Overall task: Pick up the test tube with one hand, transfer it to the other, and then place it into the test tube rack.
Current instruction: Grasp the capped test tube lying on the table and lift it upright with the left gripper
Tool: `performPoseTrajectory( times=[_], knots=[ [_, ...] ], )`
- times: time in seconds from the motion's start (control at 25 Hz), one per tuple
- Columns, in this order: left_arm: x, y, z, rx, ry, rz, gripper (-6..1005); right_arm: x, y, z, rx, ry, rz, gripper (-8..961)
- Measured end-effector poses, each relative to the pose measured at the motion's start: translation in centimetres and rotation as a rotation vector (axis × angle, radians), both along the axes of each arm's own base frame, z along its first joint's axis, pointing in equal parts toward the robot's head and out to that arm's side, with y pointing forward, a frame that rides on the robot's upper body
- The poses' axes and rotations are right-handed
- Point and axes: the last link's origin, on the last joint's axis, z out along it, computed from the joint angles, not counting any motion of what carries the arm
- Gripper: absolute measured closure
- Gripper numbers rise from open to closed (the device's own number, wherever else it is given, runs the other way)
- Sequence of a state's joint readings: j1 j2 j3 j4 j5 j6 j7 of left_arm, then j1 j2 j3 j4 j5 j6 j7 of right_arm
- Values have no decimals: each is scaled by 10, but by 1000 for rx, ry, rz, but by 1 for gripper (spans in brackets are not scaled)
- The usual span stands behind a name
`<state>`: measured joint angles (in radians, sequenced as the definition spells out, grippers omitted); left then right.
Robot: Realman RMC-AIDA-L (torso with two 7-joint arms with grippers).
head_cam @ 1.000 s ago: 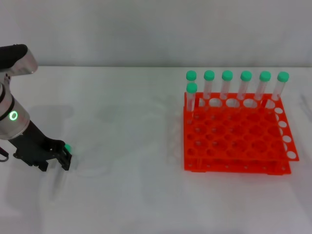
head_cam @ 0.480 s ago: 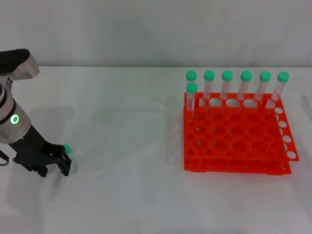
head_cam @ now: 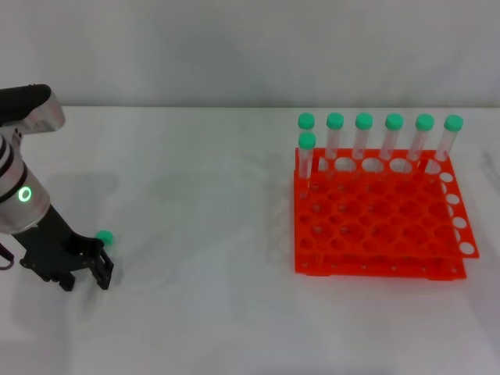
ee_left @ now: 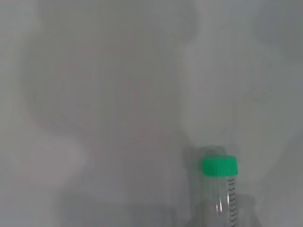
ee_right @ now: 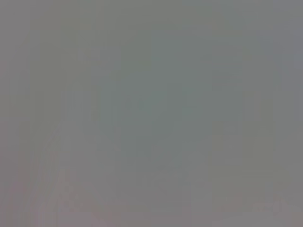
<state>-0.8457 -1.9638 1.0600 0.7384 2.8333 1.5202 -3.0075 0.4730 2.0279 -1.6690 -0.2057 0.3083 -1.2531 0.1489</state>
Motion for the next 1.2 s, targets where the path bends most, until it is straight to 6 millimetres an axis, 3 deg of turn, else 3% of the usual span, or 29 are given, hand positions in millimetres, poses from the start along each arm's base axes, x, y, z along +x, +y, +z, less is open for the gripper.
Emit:
performPoseTrajectory(
  times=[1.2],
  knots=[
    [-3,-6,0,-27,1,30,446,1,-3,1,3,12,6,132]
  ],
)
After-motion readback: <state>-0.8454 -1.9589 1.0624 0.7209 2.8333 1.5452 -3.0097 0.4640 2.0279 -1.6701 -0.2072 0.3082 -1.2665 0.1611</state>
